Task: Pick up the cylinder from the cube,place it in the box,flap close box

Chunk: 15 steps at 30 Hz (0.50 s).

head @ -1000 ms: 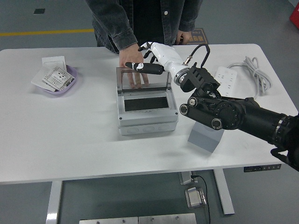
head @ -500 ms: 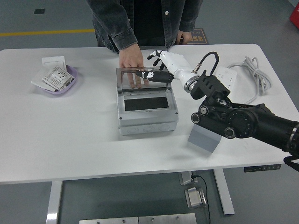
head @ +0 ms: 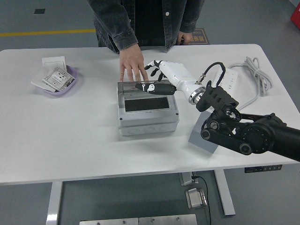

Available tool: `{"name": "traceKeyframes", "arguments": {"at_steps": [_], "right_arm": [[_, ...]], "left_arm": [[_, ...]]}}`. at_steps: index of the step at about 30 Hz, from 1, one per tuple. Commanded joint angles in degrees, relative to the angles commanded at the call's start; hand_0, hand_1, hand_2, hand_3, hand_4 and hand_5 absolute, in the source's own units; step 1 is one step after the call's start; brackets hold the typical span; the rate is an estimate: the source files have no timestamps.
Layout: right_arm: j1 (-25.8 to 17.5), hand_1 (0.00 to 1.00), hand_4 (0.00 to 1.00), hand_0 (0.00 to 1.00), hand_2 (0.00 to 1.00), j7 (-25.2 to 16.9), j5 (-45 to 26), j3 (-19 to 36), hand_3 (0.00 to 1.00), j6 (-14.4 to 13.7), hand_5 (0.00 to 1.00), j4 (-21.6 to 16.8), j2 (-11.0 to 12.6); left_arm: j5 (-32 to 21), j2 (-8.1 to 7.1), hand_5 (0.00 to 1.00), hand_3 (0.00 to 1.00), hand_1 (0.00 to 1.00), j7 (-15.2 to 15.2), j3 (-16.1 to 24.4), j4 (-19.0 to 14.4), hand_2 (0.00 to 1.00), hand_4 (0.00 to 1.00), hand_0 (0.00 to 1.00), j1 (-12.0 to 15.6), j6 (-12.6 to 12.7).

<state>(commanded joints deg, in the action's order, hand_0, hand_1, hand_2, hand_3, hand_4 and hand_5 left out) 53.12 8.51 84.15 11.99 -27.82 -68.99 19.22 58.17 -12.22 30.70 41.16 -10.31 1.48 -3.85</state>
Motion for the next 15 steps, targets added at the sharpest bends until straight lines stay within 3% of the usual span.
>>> {"name": "traceKeyframes", "arguments": {"at_steps": [9, 15], "right_arm": [[-2.4, 0.472, 0.957, 0.503, 0.609, 0.9, 2.7, 0.7, 0.735, -0.2, 0.849, -4.4, 1.9], [-3.4, 0.475, 0.956, 0.496, 0.61, 0.9, 3.1, 1.0, 0.735, -0.3, 0.848, -5.2, 2.2]], "left_arm": [[-0.9, 0.17, 0.198, 0.637, 0.707, -0.2, -1.0, 0.0, 0.637, 0.714, 0.674, 0.1, 0.1], [-1.6, 0.3, 0.196, 0.637, 0.707, -0.4, -1.8, 0.0, 0.636, 0.713, 0.674, 0.1, 0.1]]}}
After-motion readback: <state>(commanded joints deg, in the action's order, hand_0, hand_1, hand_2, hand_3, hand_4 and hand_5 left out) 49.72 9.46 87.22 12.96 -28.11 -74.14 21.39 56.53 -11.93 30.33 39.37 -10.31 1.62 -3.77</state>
